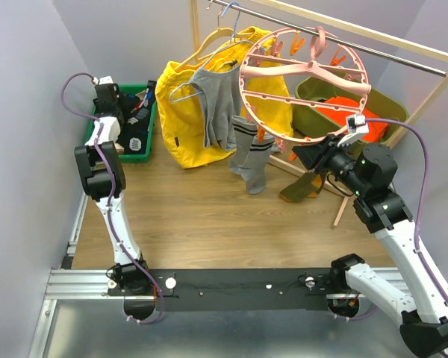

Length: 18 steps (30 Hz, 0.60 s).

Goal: Clip the socks to the hanger
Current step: Pick up the sock from the bin.

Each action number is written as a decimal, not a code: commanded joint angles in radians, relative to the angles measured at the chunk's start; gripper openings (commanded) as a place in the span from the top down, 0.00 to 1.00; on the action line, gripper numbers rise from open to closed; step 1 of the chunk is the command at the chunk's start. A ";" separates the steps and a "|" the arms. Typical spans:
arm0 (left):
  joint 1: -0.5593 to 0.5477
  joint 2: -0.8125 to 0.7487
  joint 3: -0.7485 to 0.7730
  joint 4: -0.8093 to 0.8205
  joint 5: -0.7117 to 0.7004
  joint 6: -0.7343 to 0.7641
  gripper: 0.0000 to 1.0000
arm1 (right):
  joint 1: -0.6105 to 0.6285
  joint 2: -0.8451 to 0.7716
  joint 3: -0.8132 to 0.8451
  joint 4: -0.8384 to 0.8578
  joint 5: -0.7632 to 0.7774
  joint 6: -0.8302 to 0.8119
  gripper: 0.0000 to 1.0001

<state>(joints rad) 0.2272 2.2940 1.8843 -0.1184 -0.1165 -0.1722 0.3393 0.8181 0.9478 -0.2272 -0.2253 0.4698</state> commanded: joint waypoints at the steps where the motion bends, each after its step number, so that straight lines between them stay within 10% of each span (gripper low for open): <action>1: 0.014 0.042 0.039 -0.032 0.046 0.025 0.42 | 0.001 0.006 0.013 -0.049 -0.013 -0.011 0.99; 7: 0.015 0.006 0.026 -0.070 0.071 0.027 0.96 | 0.003 0.001 0.014 -0.049 -0.005 -0.008 0.99; 18: 0.012 -0.295 -0.152 -0.047 0.000 0.100 1.00 | 0.001 -0.033 0.019 -0.060 -0.005 -0.030 0.99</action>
<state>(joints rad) 0.2333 2.1738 1.8034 -0.1856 -0.0834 -0.1276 0.3393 0.8093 0.9478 -0.2333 -0.2249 0.4652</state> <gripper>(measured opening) 0.015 0.360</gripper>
